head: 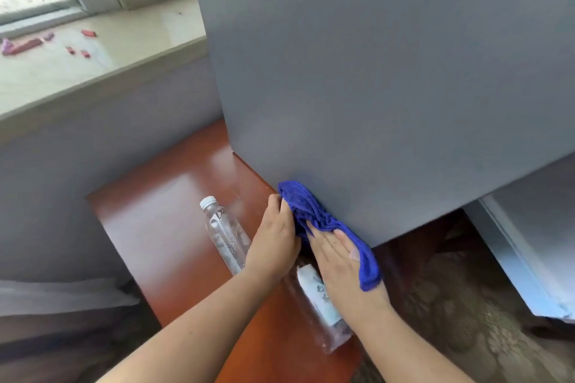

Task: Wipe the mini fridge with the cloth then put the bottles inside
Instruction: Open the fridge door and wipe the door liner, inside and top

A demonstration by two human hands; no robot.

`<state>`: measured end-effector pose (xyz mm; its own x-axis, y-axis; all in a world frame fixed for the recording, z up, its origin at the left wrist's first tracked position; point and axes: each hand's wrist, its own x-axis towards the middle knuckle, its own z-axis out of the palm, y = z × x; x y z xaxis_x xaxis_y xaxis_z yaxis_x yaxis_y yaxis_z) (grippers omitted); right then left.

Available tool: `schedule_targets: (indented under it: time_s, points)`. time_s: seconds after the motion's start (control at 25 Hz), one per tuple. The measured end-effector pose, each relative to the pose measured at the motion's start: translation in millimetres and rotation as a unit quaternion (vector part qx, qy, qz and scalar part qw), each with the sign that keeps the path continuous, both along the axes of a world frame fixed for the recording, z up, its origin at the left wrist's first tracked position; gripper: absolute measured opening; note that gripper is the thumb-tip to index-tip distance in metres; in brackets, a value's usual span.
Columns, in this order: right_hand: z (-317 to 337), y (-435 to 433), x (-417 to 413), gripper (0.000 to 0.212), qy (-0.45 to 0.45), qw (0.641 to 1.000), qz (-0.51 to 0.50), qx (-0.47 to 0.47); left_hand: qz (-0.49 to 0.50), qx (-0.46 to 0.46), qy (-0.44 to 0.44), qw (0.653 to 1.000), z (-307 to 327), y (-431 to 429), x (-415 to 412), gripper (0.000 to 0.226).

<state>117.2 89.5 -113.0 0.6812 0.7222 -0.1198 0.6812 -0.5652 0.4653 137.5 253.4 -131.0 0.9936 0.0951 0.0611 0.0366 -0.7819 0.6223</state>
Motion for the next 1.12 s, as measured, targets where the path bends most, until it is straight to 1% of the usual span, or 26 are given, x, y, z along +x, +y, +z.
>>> schedule_targets:
  time_s: [0.12, 0.2, 0.32, 0.44, 0.52, 0.72, 0.84, 1.0, 1.12]
  points:
    - [-23.3, 13.3, 7.5, 0.066, 0.037, 0.998, -0.005, 0.048, 0.012, 0.057, 0.087, 0.995, -10.1, 14.3, 7.5, 0.05]
    - [-29.0, 20.0, 9.4, 0.067, 0.06, 0.997, -0.009, 0.04, 0.018, 0.088, 0.119, 0.989, -8.0, 21.7, 10.5, 0.047]
    - [-25.8, 33.2, 20.0, 0.066, 0.093, 0.996, -0.003, -0.003, 0.014, 0.13, 0.151, 0.98, 2.4, 30.7, 17.5, 0.046]
    - [-24.0, 76.3, 43.9, 0.064, 0.108, 0.994, -0.007, -0.005, 0.032, 0.14, 0.165, 0.976, 2.3, 65.8, 39.1, 0.048]
    - [-25.3, 109.4, 61.2, 0.063, 0.098, 0.995, -0.005, -0.004, 0.044, 0.138, 0.166, 0.976, -2.3, 95.2, 58.8, 0.047]
    - [-24.6, 178.5, 97.7, 0.063, 0.009, 1.0, 0.027, 0.003, 0.088, 0.085, 0.144, 0.982, -8.5, 169.5, 96.7, 0.045]
    - [-20.0, 195.2, 109.4, 0.064, 0.008, 0.999, 0.023, 0.027, 0.077, 0.049, 0.126, 0.988, -7.7, 196.0, 105.4, 0.038]
    - [3.2, 184.2, 104.5, 0.062, 0.043, 0.999, 0.024, -0.019, 0.066, -0.007, 0.133, 0.989, 3.4, 187.4, 101.4, 0.031]
    - [31.0, 143.5, 81.1, 0.064, 0.03, 0.998, 0.04, -0.042, 0.074, -0.089, 0.16, 0.98, 19.2, 146.0, 81.6, 0.016]
